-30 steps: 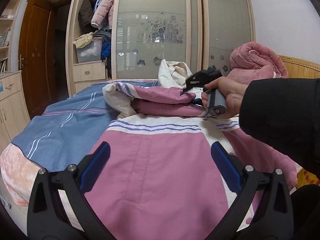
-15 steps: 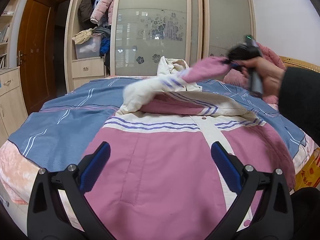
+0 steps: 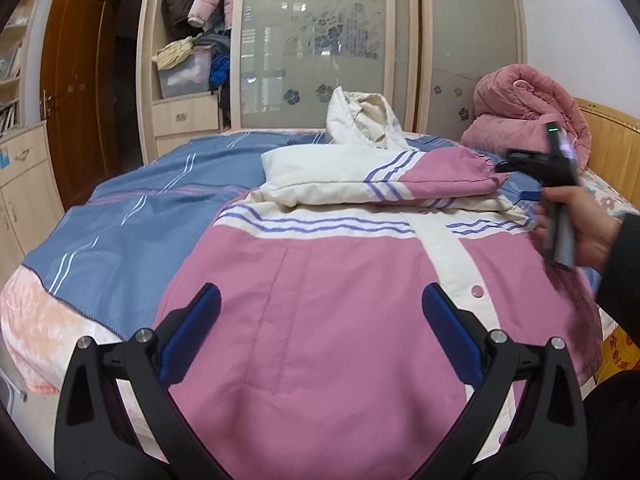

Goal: Fold large clothes
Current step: 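Grasp the other folded pink cuff with the right tool, fold it back, release, then move the right tool toward the cream hood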

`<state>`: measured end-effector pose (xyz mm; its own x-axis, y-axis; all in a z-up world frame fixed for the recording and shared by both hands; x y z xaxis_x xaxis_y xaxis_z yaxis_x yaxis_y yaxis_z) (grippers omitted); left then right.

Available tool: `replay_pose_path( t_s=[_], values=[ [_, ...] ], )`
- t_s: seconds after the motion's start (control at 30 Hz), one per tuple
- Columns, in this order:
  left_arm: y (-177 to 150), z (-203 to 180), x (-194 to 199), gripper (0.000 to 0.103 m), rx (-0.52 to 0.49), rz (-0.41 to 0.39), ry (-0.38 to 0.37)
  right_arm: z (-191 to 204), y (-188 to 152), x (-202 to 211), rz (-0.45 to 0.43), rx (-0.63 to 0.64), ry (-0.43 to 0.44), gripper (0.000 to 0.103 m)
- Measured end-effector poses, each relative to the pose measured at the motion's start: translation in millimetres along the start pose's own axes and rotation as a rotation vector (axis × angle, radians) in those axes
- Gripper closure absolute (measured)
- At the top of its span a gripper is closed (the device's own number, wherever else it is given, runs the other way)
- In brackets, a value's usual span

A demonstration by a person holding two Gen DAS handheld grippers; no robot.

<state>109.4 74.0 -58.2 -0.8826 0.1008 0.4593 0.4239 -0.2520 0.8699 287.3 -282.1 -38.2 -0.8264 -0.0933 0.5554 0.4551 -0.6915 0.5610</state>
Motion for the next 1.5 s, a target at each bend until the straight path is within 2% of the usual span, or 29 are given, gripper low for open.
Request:
replay_pose_path(
  t_s=[0.1, 0.17, 0.27, 0.37, 0.5, 0.57, 1.5],
  values=[
    [-3.2, 5.3, 0.1, 0.002, 0.019, 0.011, 0.010, 8.5, -30.7, 70.6, -0.036, 0.116, 0.050, 0.015],
    [-4.9, 6.3, 0.7, 0.002, 0.020, 0.016, 0.016, 13.4, -63.8, 132.9, -0.105, 0.201, 0.078, 0.001],
    [-7.1, 5.3, 3.7, 0.002, 0.011, 0.020, 0.019, 15.6, -108.4, 199.2, -0.207, 0.339, 0.078, 0.001],
    [-7.8, 4.0, 6.2, 0.002, 0.011, 0.021, 0.027, 3.5, -143.5, 235.7, -0.269, 0.397, 0.062, 0.001],
    [-8.2, -1.8, 12.1, 0.002, 0.005, 0.012, 0.036, -14.3, -177.2, 244.3, -0.289, 0.439, 0.068, 0.001],
    [-7.7, -5.8, 14.5, 0.002, -0.009, 0.000, 0.044, -15.0, -182.2, 237.6, -0.255, 0.458, 0.067, 0.001],
    [-7.7, -17.2, 16.5, 0.002, -0.048, -0.011, 0.041, -17.4, -182.8, 228.2, -0.243, 0.437, 0.081, 0.001]
  ],
)
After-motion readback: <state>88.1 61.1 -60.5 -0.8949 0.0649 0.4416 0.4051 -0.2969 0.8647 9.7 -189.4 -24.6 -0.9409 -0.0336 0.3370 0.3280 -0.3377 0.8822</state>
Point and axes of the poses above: each gripper's, at about its wrist camera, not at the fingertips, and x roughly against the way its jaws point, z to its left, y to its top, the point moved 3 cm from there along -x, roughly the way its jaws point, and after that the axes turned 14 degrees about -x, right-handed, at the moved point
